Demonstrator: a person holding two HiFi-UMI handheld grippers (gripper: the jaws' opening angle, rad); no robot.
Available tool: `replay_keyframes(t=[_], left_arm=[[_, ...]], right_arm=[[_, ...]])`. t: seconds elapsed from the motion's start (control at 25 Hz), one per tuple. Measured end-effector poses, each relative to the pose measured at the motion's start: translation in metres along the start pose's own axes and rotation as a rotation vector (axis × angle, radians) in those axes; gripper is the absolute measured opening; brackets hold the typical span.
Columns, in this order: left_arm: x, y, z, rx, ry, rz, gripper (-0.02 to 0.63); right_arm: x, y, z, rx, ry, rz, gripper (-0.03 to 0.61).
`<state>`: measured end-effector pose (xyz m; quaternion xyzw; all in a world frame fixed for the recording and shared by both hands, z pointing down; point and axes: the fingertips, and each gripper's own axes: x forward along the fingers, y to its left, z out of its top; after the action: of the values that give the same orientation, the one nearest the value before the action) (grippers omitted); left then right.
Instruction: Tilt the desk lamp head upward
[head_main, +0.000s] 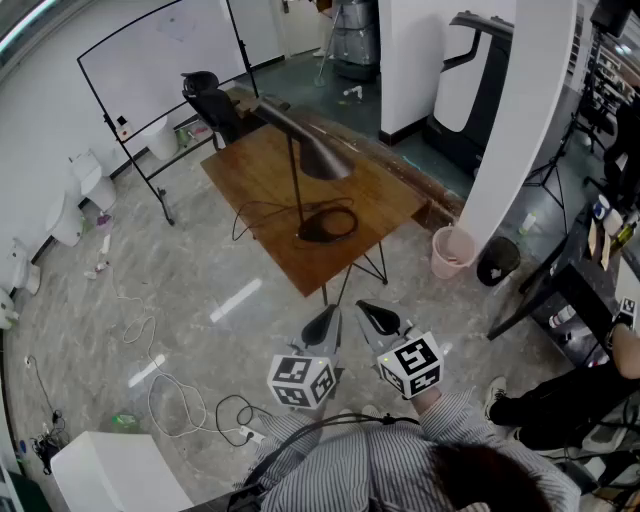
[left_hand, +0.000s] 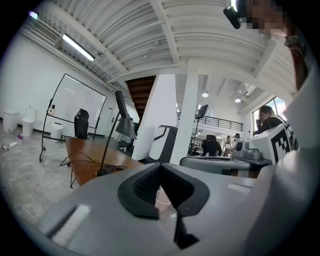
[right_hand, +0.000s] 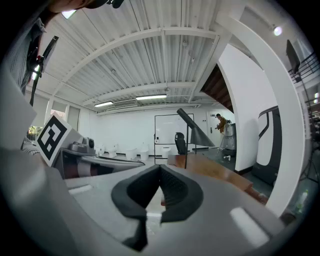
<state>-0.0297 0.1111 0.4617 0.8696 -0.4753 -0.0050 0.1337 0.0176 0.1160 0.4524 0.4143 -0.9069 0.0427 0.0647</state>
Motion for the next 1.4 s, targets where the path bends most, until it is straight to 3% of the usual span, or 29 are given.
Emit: replay_keyframes(t=[0.68,0.96,1.2,1.4], left_arm=[[0.005,0.003,-0.004,-0.033,0.008,0.001,0.006],[0.012,0.001,-0.005,-0.037,-0.011,0.007,0.006],[0.026,-0.001,-0.012,-0.076,-0.023,-0.008,0.006],[0.04,0.008,-0.014,-0.077,-0.022,0.039,0.006]], right_arm=[[0.004,-0.001,-0.001,0.024,-0.002,0.026,0.002],[-0.001,-0.006,0.004,0.023,-0.061,0.067,0.002],[-0.004,-0.025,-0.006,0.01,-0.035,0.087,0.002],[0.004,-0.05,-0.011,0.02,-0.024,0.065,0.002]])
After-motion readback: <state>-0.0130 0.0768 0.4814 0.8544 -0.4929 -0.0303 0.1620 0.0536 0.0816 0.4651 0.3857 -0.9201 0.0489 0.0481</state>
